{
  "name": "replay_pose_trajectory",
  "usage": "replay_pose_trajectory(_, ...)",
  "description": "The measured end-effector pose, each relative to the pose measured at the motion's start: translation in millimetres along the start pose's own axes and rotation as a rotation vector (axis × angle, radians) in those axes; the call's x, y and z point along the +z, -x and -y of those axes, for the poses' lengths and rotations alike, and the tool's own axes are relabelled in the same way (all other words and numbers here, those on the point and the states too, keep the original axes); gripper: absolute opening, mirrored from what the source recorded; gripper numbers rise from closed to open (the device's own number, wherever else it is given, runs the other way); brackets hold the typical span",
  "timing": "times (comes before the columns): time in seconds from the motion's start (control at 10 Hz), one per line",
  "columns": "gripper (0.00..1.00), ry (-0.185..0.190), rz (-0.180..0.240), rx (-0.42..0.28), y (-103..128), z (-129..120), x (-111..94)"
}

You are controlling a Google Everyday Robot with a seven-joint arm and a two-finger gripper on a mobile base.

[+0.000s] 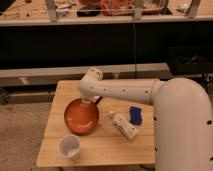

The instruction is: Pick up the ceramic bowl

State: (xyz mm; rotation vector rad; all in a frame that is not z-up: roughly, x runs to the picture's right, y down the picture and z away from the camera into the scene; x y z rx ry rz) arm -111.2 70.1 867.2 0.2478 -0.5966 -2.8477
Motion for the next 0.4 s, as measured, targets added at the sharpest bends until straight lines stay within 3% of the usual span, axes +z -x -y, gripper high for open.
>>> replay_pose_trajectory(0.4, 0.02, -0.005, 0.002, -0.014, 1.7, 0.7, -1.8)
